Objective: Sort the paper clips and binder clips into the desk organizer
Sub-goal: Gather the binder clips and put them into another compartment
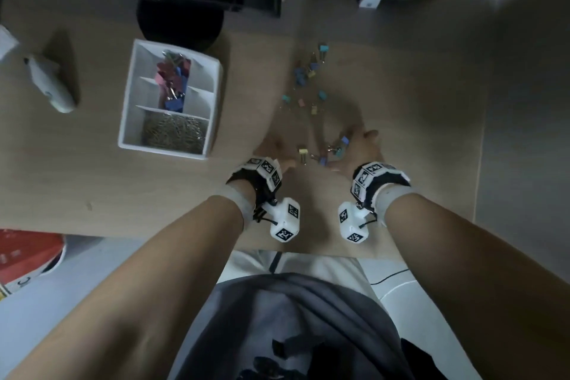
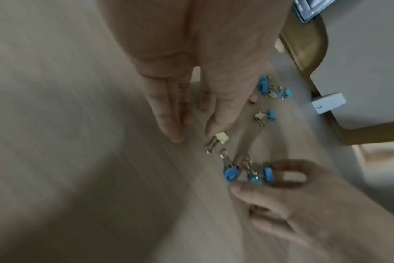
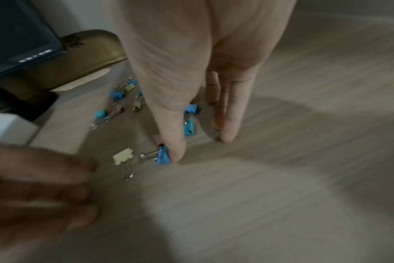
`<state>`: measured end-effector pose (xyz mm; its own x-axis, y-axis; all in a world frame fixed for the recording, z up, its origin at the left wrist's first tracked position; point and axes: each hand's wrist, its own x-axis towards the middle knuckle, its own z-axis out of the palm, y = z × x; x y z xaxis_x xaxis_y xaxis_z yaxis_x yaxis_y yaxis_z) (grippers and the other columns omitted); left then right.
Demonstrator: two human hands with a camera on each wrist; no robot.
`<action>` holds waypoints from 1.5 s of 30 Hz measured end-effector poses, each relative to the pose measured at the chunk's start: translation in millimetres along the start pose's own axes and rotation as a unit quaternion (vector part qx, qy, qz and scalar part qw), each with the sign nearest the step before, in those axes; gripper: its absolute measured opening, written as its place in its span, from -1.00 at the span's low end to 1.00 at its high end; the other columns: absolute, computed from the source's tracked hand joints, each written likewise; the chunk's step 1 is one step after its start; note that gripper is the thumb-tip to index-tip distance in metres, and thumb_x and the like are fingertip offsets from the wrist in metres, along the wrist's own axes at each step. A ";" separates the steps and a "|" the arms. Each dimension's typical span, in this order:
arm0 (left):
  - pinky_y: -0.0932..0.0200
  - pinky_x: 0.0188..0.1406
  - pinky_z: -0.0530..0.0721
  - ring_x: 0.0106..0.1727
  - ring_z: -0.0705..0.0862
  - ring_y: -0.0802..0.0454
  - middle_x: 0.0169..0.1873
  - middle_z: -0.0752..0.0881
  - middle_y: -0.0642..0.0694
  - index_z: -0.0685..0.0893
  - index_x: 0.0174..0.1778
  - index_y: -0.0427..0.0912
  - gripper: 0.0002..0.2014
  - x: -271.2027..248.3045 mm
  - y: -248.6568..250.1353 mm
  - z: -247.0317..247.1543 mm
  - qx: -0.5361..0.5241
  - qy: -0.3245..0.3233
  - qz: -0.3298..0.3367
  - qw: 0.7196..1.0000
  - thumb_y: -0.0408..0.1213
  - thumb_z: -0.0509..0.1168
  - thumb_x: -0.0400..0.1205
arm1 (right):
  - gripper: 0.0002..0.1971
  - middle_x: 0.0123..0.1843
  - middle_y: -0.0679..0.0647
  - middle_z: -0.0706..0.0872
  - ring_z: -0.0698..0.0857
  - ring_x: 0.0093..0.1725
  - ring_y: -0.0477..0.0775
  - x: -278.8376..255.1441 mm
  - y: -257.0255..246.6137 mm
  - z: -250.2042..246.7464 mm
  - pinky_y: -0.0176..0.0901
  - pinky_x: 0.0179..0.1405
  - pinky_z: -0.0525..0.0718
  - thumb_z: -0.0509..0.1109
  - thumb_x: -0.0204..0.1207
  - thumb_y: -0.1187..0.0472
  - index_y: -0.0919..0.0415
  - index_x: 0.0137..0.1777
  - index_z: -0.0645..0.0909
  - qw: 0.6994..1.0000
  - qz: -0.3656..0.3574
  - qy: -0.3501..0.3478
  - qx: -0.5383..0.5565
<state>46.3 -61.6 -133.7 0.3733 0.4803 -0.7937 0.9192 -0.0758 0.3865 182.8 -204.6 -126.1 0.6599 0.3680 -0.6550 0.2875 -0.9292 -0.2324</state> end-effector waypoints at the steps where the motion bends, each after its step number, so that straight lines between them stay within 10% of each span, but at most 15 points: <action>1: 0.12 0.09 0.65 0.19 0.72 -0.16 0.20 0.74 -0.20 0.64 0.32 -0.23 -0.45 -2.9 3.4 9.9 -0.005 0.009 -0.002 1.000 -0.19 0.57 0.41 | -0.12 0.31 0.19 0.42 0.60 0.13 0.26 0.9 -0.8 2.6 -0.03 0.08 0.67 0.73 0.17 -0.03 0.10 0.45 0.38 0.999 -0.032 0.008 0.004; 5: 0.09 -0.23 0.59 0.03 0.74 -0.29 -0.04 0.78 -0.35 0.74 -0.07 -0.31 -0.76 -10.7 25.6 25.8 -0.020 0.022 0.005 1.000 -0.23 0.48 0.47 | -0.41 0.28 0.23 0.59 0.64 0.17 0.32 10.0 -12.5 15.2 -0.08 0.02 0.57 0.58 0.40 0.14 0.08 0.43 0.50 0.996 -0.086 0.012 0.025; 9: 0.56 -0.21 0.57 0.11 0.72 -0.10 0.09 0.75 -0.19 0.66 0.29 -0.28 -0.62 -5.2 28.3 22.9 -0.163 0.054 -0.022 0.985 -0.43 0.43 0.53 | -0.57 0.10 0.12 0.79 0.75 0.11 0.15 13.3 -17.0 12.5 -0.16 0.12 0.65 0.61 0.34 0.22 0.11 0.22 0.68 0.984 -0.103 -0.020 0.142; 13: -0.07 -0.18 0.73 -0.28 0.67 -0.17 -0.14 0.69 -0.27 0.46 0.41 -0.32 -0.48 -2.9 38.2 5.2 -0.368 0.073 -0.061 0.925 -0.55 0.41 0.53 | -0.65 0.04 0.08 0.78 0.74 0.05 0.13 31.7 -26.1 -16.3 -0.06 0.15 0.68 0.52 0.44 0.18 0.17 0.22 0.66 0.983 -0.133 -0.023 0.125; 18: -0.23 0.07 0.77 0.08 0.71 -0.26 0.22 0.59 -0.22 0.40 0.46 0.11 -0.34 21.0 46.3 -12.7 -0.237 0.116 -0.038 0.964 -0.18 0.45 0.42 | -0.42 0.56 0.21 0.39 0.41 0.49 0.32 77.8 -52.0 -59.4 0.17 0.40 0.53 0.42 0.55 0.07 0.07 0.56 0.39 0.984 -0.177 0.028 -0.014; 24: 0.30 0.22 0.50 0.03 0.59 -0.18 0.29 0.29 -0.14 0.38 0.58 0.09 -0.34 51.3 65.9 -30.1 -0.117 0.093 0.005 0.989 -0.29 0.39 0.55 | -0.31 0.77 0.22 0.05 0.01 0.74 0.29 130.0 -88.3 -68.3 0.11 0.70 0.10 0.23 0.69 0.01 0.28 0.72 0.10 0.966 -0.245 0.036 -0.078; 27: 0.21 0.28 0.43 0.25 0.51 -0.20 0.38 0.32 -0.25 0.42 0.54 -0.14 -0.37 64.9 69.5 -34.3 -0.055 0.082 0.000 0.995 -0.05 0.41 0.57 | -0.32 0.78 0.22 -0.04 -0.13 0.76 0.27 139.2 -100.9 -60.2 0.05 0.74 -0.10 0.15 0.74 0.06 0.30 0.75 0.01 0.957 -0.274 0.004 -0.098; 32: 0.18 0.33 0.35 0.36 0.43 -0.19 0.35 0.41 -0.30 0.29 0.62 -0.18 -0.28 71.6 66.1 -37.9 -0.020 0.070 0.003 0.997 -0.05 0.39 0.58 | -0.48 0.44 0.53 0.53 0.41 0.47 0.69 118.7 -100.3 -32.6 0.49 0.50 0.37 0.41 0.49 0.34 0.59 0.42 0.49 0.904 -0.407 -0.012 -0.129; 38: 0.11 0.31 0.31 0.34 0.54 -0.20 0.22 0.65 -0.21 0.58 0.26 -0.23 -0.73 49.1 58.7 -29.0 -0.053 0.082 0.026 0.995 -0.21 0.17 0.71 | -0.43 0.75 0.17 0.14 0.00 0.74 0.20 78.0 -70.1 -17.8 0.05 0.71 0.08 0.17 0.75 0.14 0.31 0.70 0.18 0.897 -0.407 -0.059 -0.164; 45: 0.06 0.20 0.62 0.17 0.60 -0.18 0.26 0.52 -0.22 0.50 0.48 0.03 -0.36 15.2 22.5 6.5 0.012 0.091 0.022 0.996 -0.07 0.36 0.42 | -0.15 0.63 0.13 0.31 0.29 0.56 0.29 33.1 -30.8 -27.8 0.21 0.39 0.48 0.51 0.36 -0.25 0.03 0.58 0.29 0.945 -0.294 0.009 -0.145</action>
<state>73.5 -61.7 -140.2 0.3855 0.6269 -0.6771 0.9062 -0.1189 0.4058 215.1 -162.8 -120.7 0.3389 0.8200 -0.4612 0.7836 -0.5173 -0.3440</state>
